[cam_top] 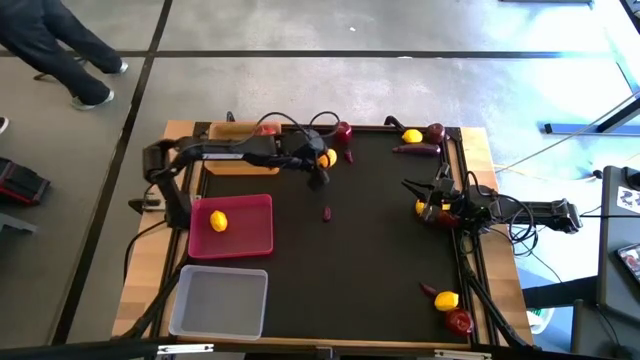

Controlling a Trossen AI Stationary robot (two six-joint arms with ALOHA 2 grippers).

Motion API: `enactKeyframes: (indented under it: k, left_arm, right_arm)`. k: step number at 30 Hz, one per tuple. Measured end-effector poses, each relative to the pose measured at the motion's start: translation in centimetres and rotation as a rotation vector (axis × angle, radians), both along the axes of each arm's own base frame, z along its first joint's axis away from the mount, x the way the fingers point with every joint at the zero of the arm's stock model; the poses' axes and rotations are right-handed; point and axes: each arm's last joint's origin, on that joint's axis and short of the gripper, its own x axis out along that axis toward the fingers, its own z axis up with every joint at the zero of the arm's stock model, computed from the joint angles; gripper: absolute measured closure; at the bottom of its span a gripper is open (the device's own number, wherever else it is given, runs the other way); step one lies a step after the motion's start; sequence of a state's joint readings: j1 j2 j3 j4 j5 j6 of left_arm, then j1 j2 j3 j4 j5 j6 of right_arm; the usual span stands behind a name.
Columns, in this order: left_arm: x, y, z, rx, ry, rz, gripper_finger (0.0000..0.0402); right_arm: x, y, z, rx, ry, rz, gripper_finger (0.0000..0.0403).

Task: Sort produce into baskets
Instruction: Put the top left lemon into the pink bin

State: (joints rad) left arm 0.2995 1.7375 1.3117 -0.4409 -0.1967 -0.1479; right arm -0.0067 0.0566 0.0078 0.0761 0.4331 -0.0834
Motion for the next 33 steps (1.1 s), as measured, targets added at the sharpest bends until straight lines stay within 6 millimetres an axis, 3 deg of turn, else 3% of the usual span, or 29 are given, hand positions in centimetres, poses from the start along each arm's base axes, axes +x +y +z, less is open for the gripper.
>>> enactKeyframes:
  k: [7,12,26,33]
  left_arm:
    - [-2.2,-4.0,3.7,-0.016,-0.026,0.044,0.0185]
    - [-3.9,-6.9,4.8,-0.026,0.013,0.103,0.0185]
    - [-9.0,-15.1,3.9,-0.014,0.298,0.312,0.0185]
    - [-12.4,-18.1,2.5,-0.037,0.328,0.411,0.0188]
  right_arm:
    - [0.0,0.0,0.0,0.001,-0.001,0.007,0.0402]
    - [0.1,0.1,0.0,0.007,-0.004,0.043,0.0402]
    - [0.1,0.1,0.0,0.009,-0.005,0.051,0.0402]
    - [0.1,0.2,0.0,0.067,-0.029,0.07,0.0402]
